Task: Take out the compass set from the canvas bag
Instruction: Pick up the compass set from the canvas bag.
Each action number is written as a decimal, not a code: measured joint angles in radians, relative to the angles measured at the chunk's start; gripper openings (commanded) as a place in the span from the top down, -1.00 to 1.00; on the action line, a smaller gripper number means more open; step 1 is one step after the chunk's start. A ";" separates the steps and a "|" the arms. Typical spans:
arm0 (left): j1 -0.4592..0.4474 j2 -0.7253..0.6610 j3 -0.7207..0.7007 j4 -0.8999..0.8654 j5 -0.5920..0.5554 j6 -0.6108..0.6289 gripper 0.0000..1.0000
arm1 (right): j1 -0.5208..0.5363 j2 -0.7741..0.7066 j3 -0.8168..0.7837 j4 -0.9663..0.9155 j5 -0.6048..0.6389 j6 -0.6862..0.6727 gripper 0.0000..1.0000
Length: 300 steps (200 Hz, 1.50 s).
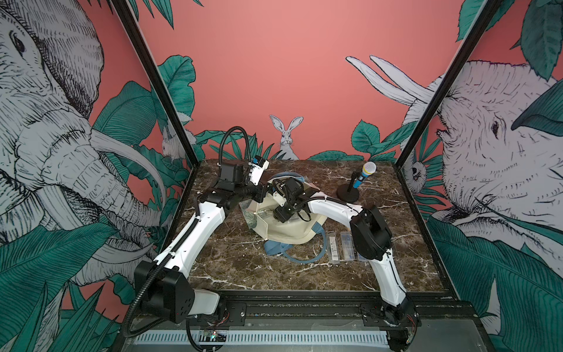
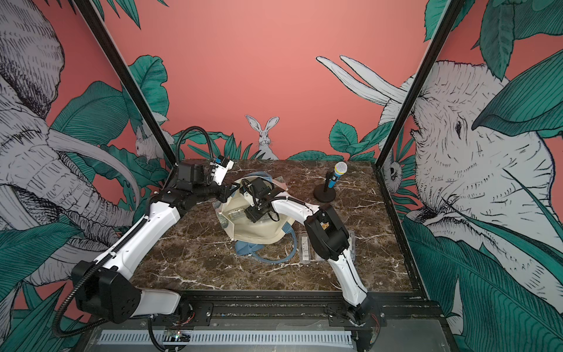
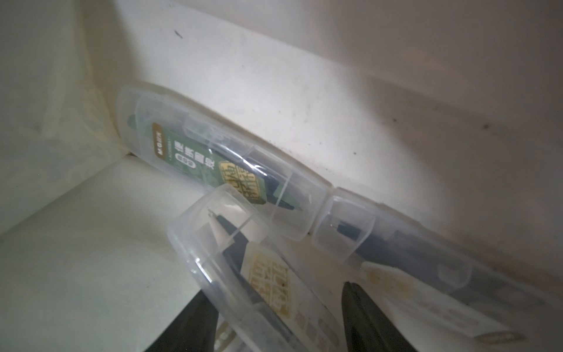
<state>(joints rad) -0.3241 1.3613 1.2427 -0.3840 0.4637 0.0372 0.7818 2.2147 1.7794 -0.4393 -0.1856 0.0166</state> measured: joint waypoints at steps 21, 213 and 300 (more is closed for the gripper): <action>0.000 0.000 0.000 0.000 -0.003 0.000 1.00 | 0.013 0.012 -0.005 0.048 0.043 0.038 -0.22; 0.000 0.000 0.000 0.002 -0.044 0.008 1.00 | 0.021 -0.315 -0.216 0.077 -0.023 0.048 0.84; -0.001 0.000 0.000 0.001 -0.093 0.007 1.00 | 0.016 -0.398 -0.240 0.012 -0.189 0.093 0.86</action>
<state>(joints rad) -0.3248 1.3613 1.2430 -0.3832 0.3706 0.0444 0.7982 1.8168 1.5391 -0.4271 -0.3744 0.1093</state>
